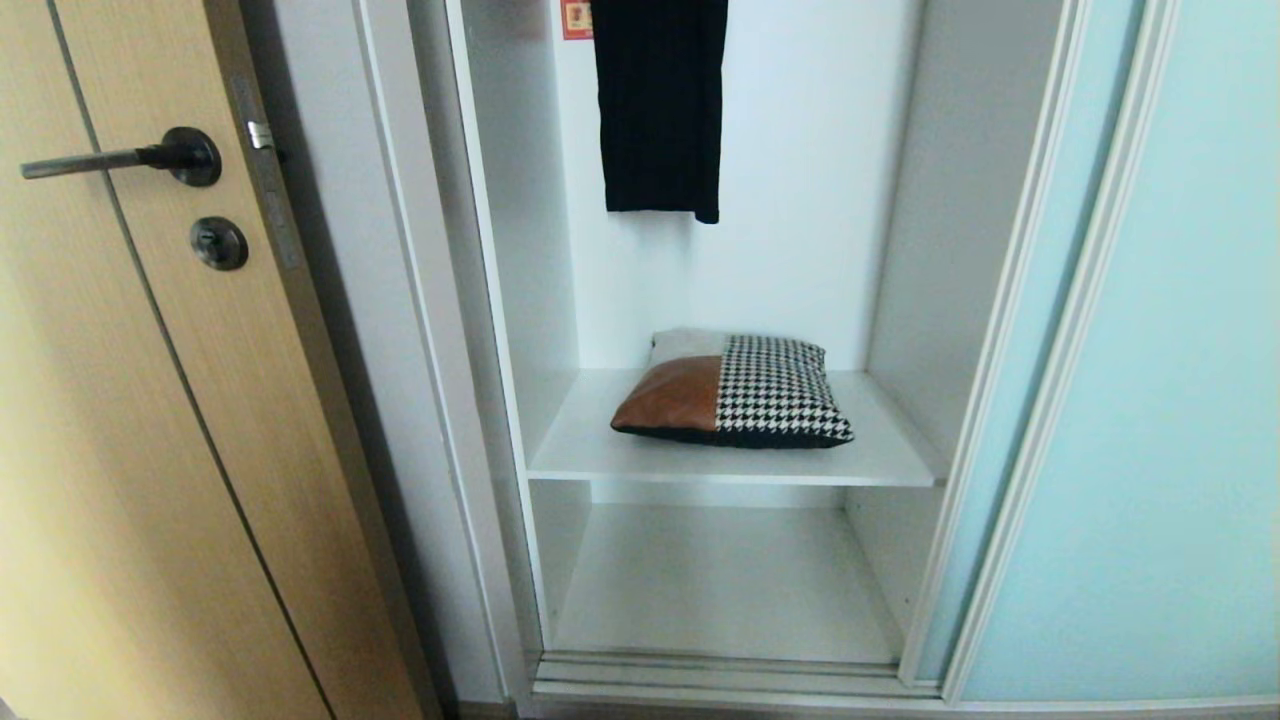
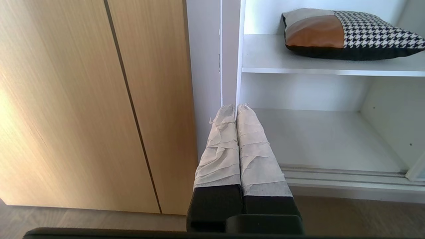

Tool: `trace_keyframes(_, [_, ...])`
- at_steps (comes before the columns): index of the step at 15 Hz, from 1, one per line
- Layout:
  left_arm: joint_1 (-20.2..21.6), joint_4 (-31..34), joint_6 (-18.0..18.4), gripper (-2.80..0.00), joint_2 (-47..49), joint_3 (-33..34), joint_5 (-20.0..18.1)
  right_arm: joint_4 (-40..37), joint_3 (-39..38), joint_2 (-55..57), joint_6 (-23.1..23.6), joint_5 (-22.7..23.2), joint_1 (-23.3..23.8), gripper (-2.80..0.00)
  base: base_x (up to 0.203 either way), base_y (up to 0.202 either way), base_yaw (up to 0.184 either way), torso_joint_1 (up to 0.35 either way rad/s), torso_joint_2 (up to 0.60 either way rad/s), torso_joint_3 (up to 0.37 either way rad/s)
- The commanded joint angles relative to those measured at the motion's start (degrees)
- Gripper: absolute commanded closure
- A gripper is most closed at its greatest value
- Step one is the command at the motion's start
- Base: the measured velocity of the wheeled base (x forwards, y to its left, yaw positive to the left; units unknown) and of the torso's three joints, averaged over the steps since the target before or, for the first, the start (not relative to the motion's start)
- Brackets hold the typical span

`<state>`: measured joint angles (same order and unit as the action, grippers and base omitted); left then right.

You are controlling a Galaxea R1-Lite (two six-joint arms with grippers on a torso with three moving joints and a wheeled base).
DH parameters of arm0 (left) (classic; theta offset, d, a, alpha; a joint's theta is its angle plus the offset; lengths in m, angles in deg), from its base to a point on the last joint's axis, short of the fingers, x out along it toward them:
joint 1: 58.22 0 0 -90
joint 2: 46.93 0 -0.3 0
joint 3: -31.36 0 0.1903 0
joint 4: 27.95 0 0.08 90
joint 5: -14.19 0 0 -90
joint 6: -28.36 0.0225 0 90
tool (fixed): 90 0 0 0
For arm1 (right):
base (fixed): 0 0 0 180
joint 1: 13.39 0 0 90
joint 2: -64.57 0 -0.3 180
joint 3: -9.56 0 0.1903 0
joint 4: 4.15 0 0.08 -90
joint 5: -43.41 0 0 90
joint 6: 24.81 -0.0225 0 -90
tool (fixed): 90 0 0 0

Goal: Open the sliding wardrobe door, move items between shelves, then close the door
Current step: Place the pillow on the lower shelf

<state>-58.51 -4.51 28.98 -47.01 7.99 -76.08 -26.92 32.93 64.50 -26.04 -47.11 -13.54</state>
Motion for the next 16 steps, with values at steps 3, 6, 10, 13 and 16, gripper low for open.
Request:
trace_keyframes(3, [0.0,-0.1,-0.4,0.00,0.0,0.0,0.3,0.1,0.0,-0.1,0.0,0.0,0.0,0.00,0.000,0.000,0.000,0.000,0.00,0.000])
trace_keyframes(6, [0.0,-0.1,-0.6,0.00,0.0,0.0,0.3,0.0,0.0,0.0,0.0,0.0,0.0,0.00,0.000,0.000,0.000,0.000,0.00,0.000])
trace_keyframes(10, [0.0,-0.1,-0.6,0.00,0.0,0.0,0.3,0.0,0.0,0.0,0.0,0.0,0.0,0.00,0.129,0.000,-0.001,0.000,0.00,0.001])
trace_keyframes(13, [0.0,-0.1,-0.6,0.00,0.0,0.0,0.3,0.0,0.0,-0.1,0.0,0.0,0.0,0.00,0.196,0.000,0.000,0.003,0.00,0.000])
trace_keyframes(16, [0.0,-0.1,-0.6,0.00,0.0,0.0,0.3,0.0,0.0,0.0,0.0,0.0,0.0,0.00,0.178,0.000,-0.001,0.000,0.00,0.000])
